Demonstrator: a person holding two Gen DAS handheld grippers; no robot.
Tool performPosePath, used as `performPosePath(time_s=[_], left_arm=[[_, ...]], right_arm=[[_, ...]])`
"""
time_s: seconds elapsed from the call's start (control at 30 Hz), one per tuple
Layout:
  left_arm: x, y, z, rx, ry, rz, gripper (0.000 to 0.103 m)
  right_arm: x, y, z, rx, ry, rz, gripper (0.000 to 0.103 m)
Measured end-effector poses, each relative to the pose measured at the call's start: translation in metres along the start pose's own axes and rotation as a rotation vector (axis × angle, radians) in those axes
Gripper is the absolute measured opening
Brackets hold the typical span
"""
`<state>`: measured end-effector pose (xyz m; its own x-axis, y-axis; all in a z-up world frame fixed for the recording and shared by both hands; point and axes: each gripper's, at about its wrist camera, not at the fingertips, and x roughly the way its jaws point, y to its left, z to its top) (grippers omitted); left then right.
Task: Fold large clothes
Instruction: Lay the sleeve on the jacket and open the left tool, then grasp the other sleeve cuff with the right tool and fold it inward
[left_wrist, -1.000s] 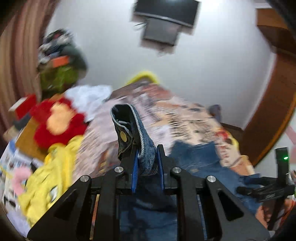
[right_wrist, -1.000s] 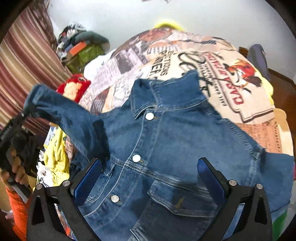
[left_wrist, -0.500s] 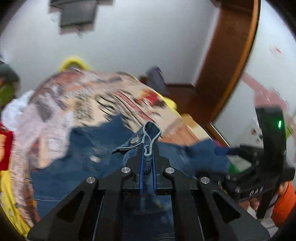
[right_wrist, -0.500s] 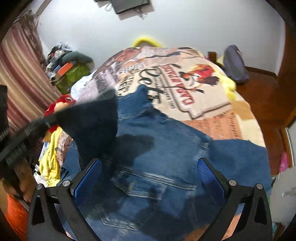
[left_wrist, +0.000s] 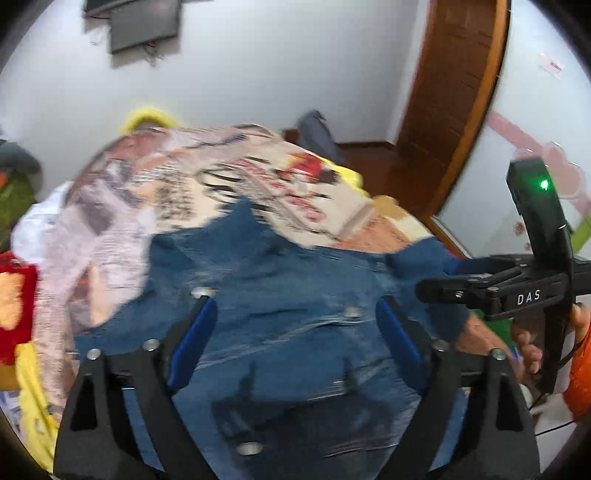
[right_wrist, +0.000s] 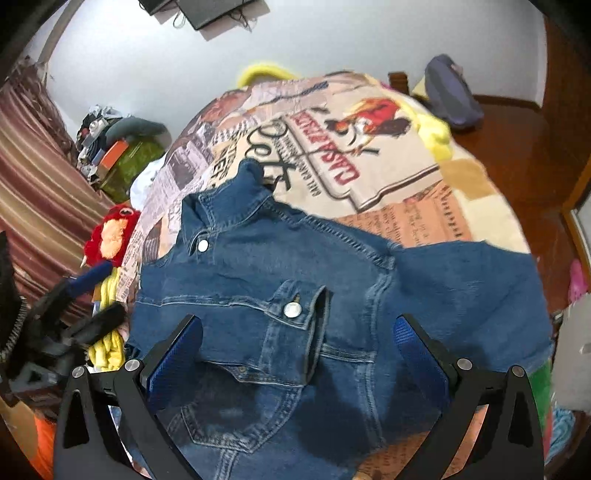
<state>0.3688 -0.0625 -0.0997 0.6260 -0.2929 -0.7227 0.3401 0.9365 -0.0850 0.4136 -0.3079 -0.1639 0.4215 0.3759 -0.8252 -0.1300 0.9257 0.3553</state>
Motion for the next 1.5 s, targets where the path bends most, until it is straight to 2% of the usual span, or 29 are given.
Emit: performPosePath(time_s=[0.1, 0.2, 0.4, 0.5, 0.6, 0.67, 0.7, 0.77, 0.83, 1.03, 1.17, 1.33, 1.5], left_arm=[[-0.007, 0.040, -0.014, -0.016, -0.007, 0.120, 0.094], [-0.007, 0.090, -0.039, -0.059, 0.045, 0.223, 0.094], [0.009, 0.174, -0.099, -0.211, 0.189, 0.265, 0.094], [0.018, 0.203, -0.132, -0.273, 0.255, 0.299, 0.094], [0.028, 0.223, -0.160, -0.321, 0.308, 0.328, 0.094], [0.031, 0.235, -0.175, -0.364, 0.327, 0.328, 0.094], [0.034, 0.239, -0.179, -0.383, 0.335, 0.323, 0.094], [0.035, 0.243, -0.183, -0.410, 0.338, 0.314, 0.094], [0.033, 0.240, -0.180, -0.411, 0.325, 0.308, 0.094], [0.025, 0.214, -0.149, -0.332, 0.263, 0.288, 0.094], [0.026, 0.193, -0.130, -0.293, 0.233, 0.257, 0.094], [0.043, 0.174, -0.119, -0.266, 0.233, 0.202, 0.094], [0.069, 0.161, -0.123, -0.238, 0.281, 0.186, 0.094]], right_arm=[[0.025, 0.004, 0.002, 0.010, 0.063, 0.025, 0.103], [0.058, 0.007, 0.004, 0.026, 0.135, 0.021, 0.103], [0.114, 0.016, 0.003, -0.017, 0.231, -0.045, 0.101], [0.137, 0.017, 0.004, -0.014, 0.264, -0.069, 0.084], [0.149, 0.017, 0.002, -0.005, 0.264, -0.097, 0.078], [0.146, 0.024, 0.002, -0.046, 0.239, -0.092, 0.061], [0.144, 0.028, 0.002, -0.065, 0.231, -0.098, 0.057], [0.138, 0.036, 0.004, -0.100, 0.211, -0.110, 0.047], [0.130, 0.044, 0.007, -0.128, 0.185, -0.110, 0.044], [0.091, 0.068, 0.019, -0.219, 0.040, -0.123, 0.043], [0.064, 0.064, 0.024, -0.236, -0.017, -0.135, 0.043], [0.048, 0.043, 0.019, -0.222, -0.023, -0.147, 0.043], [0.071, 0.019, -0.001, -0.211, 0.057, -0.200, 0.044]])
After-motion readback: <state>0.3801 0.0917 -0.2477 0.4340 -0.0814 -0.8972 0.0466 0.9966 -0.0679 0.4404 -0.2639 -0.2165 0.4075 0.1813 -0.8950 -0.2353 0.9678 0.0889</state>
